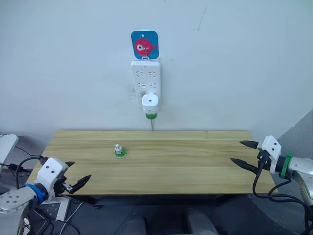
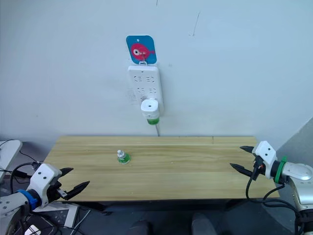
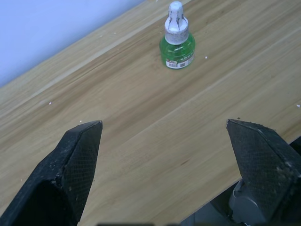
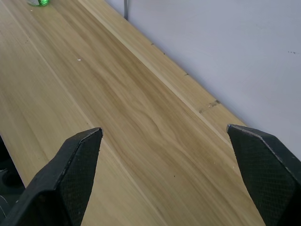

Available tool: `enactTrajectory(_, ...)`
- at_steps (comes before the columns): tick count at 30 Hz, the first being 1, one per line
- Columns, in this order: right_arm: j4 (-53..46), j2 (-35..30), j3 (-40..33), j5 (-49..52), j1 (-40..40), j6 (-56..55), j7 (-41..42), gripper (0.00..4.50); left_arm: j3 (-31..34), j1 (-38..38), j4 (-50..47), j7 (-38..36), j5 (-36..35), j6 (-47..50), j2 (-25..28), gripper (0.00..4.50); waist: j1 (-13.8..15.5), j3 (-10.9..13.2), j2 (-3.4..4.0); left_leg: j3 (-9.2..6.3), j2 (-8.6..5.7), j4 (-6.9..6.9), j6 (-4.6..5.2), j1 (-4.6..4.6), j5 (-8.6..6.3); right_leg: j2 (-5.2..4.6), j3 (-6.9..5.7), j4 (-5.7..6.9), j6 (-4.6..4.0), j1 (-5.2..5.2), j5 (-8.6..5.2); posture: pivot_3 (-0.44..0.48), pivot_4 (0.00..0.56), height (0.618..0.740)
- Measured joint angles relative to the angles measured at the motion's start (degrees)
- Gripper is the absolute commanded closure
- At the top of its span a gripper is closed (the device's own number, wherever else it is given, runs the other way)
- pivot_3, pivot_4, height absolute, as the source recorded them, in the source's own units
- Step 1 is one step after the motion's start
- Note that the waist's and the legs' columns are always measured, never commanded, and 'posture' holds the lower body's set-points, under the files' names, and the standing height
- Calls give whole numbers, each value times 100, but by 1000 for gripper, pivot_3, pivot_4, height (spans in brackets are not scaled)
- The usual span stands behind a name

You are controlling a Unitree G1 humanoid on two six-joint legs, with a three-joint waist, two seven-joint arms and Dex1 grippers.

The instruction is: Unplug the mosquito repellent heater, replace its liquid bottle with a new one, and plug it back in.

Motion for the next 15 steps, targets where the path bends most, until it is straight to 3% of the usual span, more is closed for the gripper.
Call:
enactTrajectory(9,-58,89,20,6,-28,10,-130,78,136,73,123,-130,-142,-75,3,0,7,61,-6,-15,3,2,0,2,0,5,-12,6,-6,-5,-3,13,145,740)
enactTrajectory(15,-759,269,-22,203,296,147,-291,78,577,-150,268,-255,-527,27,20,0,-9,251,-15,13,3,2,-1,-1,0,4,20,7,-5,-17,-3,-36,215,740)
